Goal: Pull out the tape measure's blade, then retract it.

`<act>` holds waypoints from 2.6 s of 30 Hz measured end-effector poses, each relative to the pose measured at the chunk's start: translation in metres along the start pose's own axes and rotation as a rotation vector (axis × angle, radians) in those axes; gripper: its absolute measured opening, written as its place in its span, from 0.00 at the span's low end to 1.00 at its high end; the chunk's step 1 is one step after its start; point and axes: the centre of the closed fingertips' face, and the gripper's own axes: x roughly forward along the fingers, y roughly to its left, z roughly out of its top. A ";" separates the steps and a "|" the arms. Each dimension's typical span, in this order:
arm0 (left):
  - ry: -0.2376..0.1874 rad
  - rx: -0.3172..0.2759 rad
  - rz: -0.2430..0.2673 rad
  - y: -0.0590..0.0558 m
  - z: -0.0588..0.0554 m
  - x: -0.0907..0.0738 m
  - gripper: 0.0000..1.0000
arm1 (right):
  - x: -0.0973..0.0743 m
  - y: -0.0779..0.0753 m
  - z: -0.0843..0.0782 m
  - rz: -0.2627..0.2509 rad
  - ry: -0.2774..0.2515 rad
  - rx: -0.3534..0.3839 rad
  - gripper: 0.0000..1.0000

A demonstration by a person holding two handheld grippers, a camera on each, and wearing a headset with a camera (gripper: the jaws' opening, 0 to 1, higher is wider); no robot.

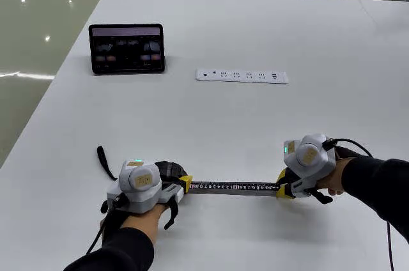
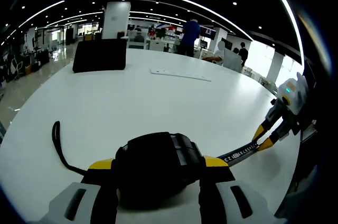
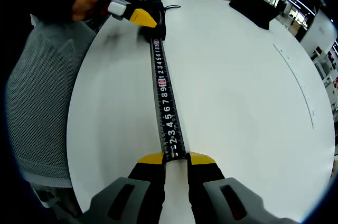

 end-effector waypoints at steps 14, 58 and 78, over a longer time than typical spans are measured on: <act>-0.001 0.000 -0.001 0.000 0.000 0.001 0.58 | 0.004 -0.001 0.008 -0.004 -0.016 -0.004 0.11; 0.001 -0.011 -0.014 0.001 0.000 0.001 0.58 | 0.017 0.003 0.038 -0.008 -0.045 0.004 0.11; 0.003 -0.009 -0.016 0.000 0.000 0.000 0.58 | 0.021 0.007 0.049 -0.003 -0.056 -0.007 0.11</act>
